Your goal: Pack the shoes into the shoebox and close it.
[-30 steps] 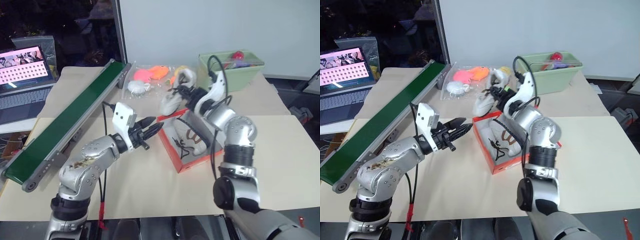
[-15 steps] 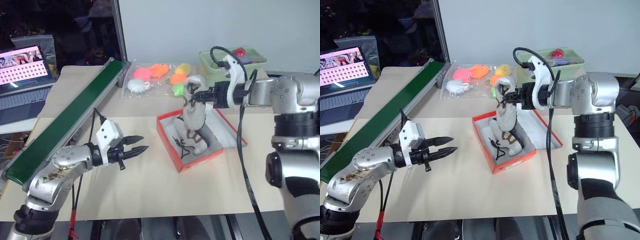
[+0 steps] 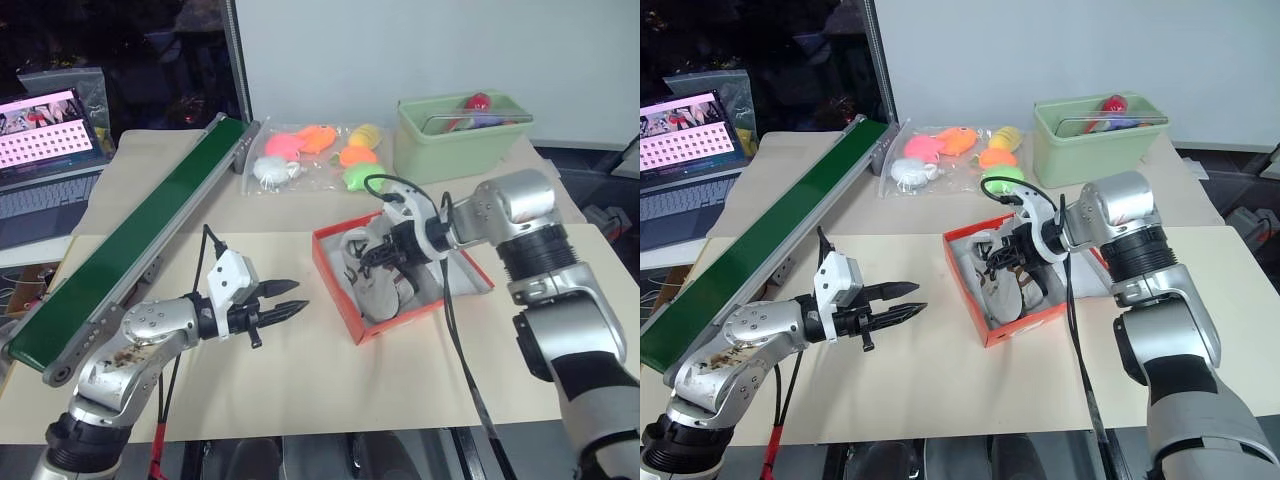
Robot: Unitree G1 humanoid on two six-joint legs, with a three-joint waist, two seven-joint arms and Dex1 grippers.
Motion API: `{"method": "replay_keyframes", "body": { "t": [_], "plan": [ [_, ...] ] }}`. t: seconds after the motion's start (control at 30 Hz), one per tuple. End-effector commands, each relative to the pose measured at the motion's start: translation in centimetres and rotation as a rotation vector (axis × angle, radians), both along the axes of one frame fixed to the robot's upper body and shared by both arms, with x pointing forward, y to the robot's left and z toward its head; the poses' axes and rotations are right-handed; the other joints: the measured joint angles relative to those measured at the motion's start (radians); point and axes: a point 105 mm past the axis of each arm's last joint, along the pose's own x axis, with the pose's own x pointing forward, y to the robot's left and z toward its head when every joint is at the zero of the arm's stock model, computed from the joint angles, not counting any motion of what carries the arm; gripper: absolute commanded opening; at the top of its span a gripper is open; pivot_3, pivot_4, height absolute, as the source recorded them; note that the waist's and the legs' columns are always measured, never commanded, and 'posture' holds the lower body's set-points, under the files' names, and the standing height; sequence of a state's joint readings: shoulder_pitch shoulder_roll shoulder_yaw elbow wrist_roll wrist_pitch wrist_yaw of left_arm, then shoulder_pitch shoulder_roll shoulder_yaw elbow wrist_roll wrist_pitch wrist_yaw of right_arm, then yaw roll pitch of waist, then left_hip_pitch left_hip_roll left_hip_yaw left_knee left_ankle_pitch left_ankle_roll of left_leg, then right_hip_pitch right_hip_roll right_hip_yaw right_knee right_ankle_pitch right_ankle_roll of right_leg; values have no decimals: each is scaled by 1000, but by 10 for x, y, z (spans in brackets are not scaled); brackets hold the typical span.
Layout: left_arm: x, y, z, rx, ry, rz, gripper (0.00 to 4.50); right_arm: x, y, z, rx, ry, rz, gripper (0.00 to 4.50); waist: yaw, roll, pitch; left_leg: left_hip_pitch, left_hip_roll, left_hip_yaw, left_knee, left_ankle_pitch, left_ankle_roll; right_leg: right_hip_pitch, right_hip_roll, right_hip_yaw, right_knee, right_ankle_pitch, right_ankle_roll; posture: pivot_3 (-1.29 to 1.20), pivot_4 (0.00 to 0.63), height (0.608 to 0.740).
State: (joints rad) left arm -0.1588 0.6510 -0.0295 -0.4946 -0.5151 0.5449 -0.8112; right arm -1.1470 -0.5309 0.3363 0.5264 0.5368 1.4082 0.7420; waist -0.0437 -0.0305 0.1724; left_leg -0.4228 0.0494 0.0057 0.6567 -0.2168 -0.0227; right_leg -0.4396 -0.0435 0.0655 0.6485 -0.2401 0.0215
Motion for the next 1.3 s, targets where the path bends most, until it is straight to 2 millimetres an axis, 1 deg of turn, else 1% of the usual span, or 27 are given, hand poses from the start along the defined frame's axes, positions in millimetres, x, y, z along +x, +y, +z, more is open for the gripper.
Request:
{"method": "replay_keyframes", "body": {
  "t": [0.03,0.17,0.33,0.4,0.5,0.63,0.73,0.77,0.83,0.87,0.9,0.93,1.0,1.1,1.17,1.3],
  "plan": [
    [-3,-4,8,-5,-44,-10,1799,9,11,7,-6,-60,42,1192,-1,0,0,0,0,0,1,0,0,0,0,0,0,0,0,0,150,729],
    [-3,-5,8,-8,-42,-7,1799,11,17,-3,-65,-77,89,1192,-1,0,0,0,0,0,2,0,0,0,0,0,1,1,1,0,150,729],
    [-2,-7,7,-11,-41,-8,1799,13,19,-17,-142,-98,134,1192,0,0,0,0,0,0,2,0,0,0,0,0,1,1,1,0,150,729],
    [-2,-9,7,-15,-42,-10,1799,19,14,-27,-204,-129,140,1192,0,0,0,0,0,0,2,0,0,0,0,0,1,1,1,0,150,729],
    [-1,-11,7,-18,-45,-14,1799,27,8,-36,-286,-172,142,1192,0,0,-1,1,0,0,3,0,0,2,0,0,1,1,1,0,150,729],
    [1,-12,7,-16,-48,-14,1799,29,6,-44,-318,-168,138,1192,0,-1,-1,4,0,0,3,0,0,5,0,0,1,1,1,0,150,729],
    [3,-13,8,-15,-51,-12,1799,27,7,-50,-321,-152,121,1192,0,-1,-1,10,0,0,3,0,0,12,0,0,1,1,1,0,150,729],
    [3,-13,7,-13,-53,-12,1876,27,9,-50,-305,-143,113,1965,-1,-1,-1,14,0,0,3,0,0,16,0,0,0,1,2,0,150,729],
    [4,-12,7,-10,-55,-10,1876,26,15,-44,-262,-136,95,2567,0,-1,-1,17,0,0,3,0,0,18,0,0,0,1,2,0,150,729],
    [5,-12,7,-9,-56,-10,1876,26,18,-38,-243,-143,90,2973,0,-1,-1,16,0,0,3,0,0,17,0,0,0,1,2,0,150,729],
    [5,-12,7,-8,-57,-10,1876,27,20,-33,-233,-149,87,3209,0,-1,-1,16,0,0,3,0,0,17,0,0,0,1,2,0,150,729],
    [5,-12,7,-8,-57,-11,1876,27,21,-29,-224,-156,83,3629,0,-1,-1,16,0,0,3,0,0,17,0,0,0,1,2,0,150,729],
    [6,-12,8,-9,-58,-12,1876,27,23,-15,-191,-173,73,4283,0,-1,-1,14,0,0,3,0,0,15,0,0,0,1,2,0,150,729],
    [8,-12,7,-8,-59,-17,1876,28,22,9,-146,-200,46,4283,2,-1,-1,12,0,0,3,0,0,14,0,0,0,1,2,0,150,729],
    [10,-13,7,-8,-60,-25,1876,25,16,22,-124,-211,28,4283,2,-1,-1,10,0,0,3,0,0,12,0,0,0,1,2,0,150,729],
    [13,-16,7,-8,-63,-45,1876,17,7,41,-86,-226,-2,4283,4,-1,-1,8,0,-1,3,-1,1,11,0,-1,-1,1,2,0,150,729]
  ]
}}
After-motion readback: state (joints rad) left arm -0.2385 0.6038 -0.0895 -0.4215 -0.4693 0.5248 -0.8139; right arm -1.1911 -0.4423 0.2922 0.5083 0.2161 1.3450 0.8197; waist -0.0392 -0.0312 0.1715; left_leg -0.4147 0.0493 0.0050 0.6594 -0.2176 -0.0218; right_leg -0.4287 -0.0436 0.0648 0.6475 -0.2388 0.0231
